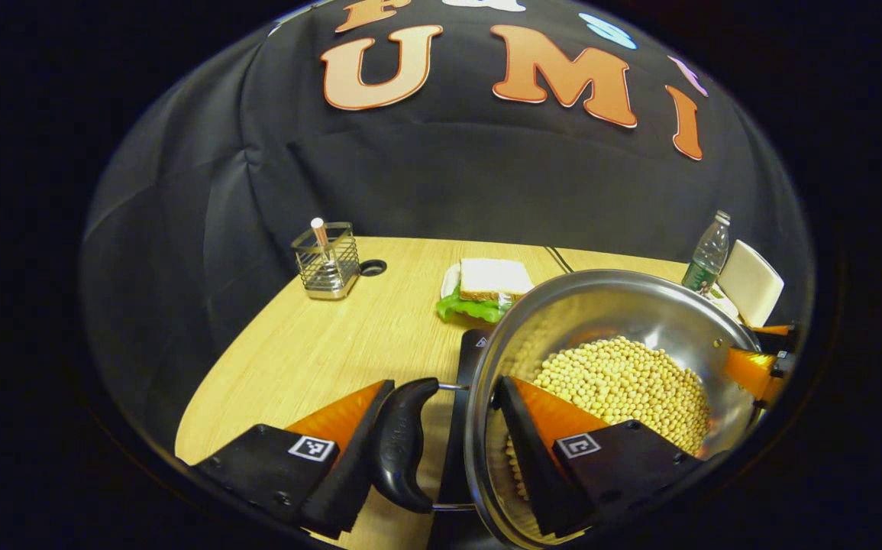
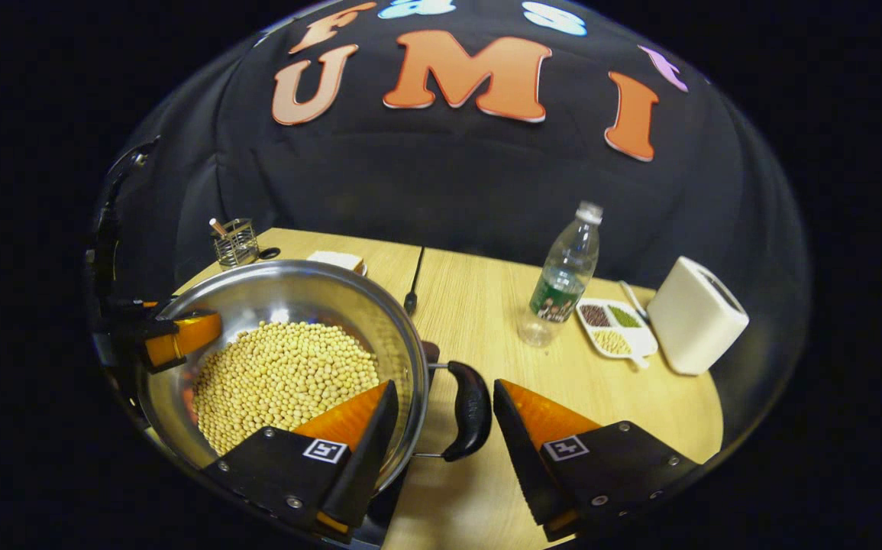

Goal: First push the handle of the pot to place it horizontally, then grasp the pot with both hands and set it on the induction cooktop.

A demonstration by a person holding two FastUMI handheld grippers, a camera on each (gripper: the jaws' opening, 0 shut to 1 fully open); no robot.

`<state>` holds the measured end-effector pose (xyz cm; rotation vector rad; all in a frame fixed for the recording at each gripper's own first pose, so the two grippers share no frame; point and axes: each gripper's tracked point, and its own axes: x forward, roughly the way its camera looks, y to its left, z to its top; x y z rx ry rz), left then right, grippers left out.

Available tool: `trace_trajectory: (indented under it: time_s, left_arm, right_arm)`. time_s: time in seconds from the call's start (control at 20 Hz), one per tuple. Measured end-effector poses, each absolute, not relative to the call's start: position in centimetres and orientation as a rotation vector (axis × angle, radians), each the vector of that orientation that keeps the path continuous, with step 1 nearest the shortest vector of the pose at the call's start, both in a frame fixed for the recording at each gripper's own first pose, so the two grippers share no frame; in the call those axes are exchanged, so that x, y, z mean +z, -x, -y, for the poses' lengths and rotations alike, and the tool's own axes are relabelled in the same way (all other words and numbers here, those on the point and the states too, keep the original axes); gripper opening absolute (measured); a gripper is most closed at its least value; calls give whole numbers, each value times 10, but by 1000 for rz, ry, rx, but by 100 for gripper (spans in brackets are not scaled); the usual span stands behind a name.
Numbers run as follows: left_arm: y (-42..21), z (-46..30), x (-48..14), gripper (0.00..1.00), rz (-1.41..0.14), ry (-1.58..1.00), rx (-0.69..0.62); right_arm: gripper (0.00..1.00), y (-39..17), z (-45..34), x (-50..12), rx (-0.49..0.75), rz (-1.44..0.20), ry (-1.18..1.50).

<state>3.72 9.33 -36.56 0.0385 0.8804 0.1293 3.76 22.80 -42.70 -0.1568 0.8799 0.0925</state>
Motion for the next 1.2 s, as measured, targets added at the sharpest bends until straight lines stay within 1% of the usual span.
trace_trajectory:
  time_s: [0.05, 0.1, 0.15, 0.25, 0.35, 0.5, 0.6, 0.7, 0.75, 0.8, 0.95, 1.2]
  left_arm:
    - [-38, -96, -361, 91, -867, -47, 144]
    - [-40, -98, -357, 92, -853, -56, 151]
    - [-41, -99, -351, 97, -839, -68, 152]
    - [-45, -102, -331, 99, -783, -87, 173]
    - [-54, -110, -295, 99, -682, -119, 212]
    - [-57, -109, -235, 98, -554, -168, 254]
    - [-57, -94, -192, 98, -475, -159, 243]
    - [-55, -79, -153, 98, -401, -128, 231]
    - [-56, -69, -133, 98, -372, -115, 215]
    - [-57, -58, -117, 100, -350, -110, 181]
    - [-53, -42, -71, 100, -301, -124, 154]
    - [-50, -9, 5, 100, -205, -35, 108]
  right_arm:
    - [80, -38, -227, -415, 96, -846, 157]
    - [82, -40, -225, -403, 103, -815, 148]
    - [83, -41, -220, -392, 111, -781, 141]
    - [87, -49, -205, -358, 99, -666, 164]
    - [88, -49, -196, -322, 87, -579, 173]
    - [89, -43, -184, -271, 86, -491, 134]
    - [90, -36, -174, -240, 101, -434, 109]
    - [90, -30, -156, -208, 82, -366, 111]
    - [90, -24, -145, -192, 67, -328, 117]
    - [90, -20, -137, -176, 63, -293, 119]
    - [92, -13, -116, -132, 53, -238, 130]
    - [93, -2, -87, -84, 19, -174, 151]
